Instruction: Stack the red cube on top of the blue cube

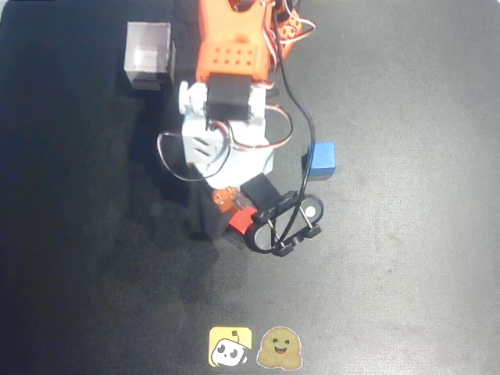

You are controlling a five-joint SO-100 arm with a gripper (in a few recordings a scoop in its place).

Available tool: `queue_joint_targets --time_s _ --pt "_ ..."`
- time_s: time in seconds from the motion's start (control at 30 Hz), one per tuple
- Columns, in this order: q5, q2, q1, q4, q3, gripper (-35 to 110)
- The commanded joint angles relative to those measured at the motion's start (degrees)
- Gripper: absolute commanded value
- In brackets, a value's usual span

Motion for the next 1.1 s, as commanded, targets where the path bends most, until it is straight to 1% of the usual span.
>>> queue_joint_targets --time_s 0.0,0.2,0.37,0.73,0.9,1.07 --pt "-2.20 -0.26 -0.18 0.26 -2.02 0" --pt "-3.87 -3.43 -0.26 -0.88 -0.79 0" --pt "-5.80 -5.19 -0.62 -5.01 3.34 0" --pt "-5.98 -6.42 -2.64 -15.12 11.87 0" --pt "-6.24 -7.03 -3.08 -17.58 13.97 0" --pt "-5.36 -7.47 -3.08 -17.93 14.59 0"
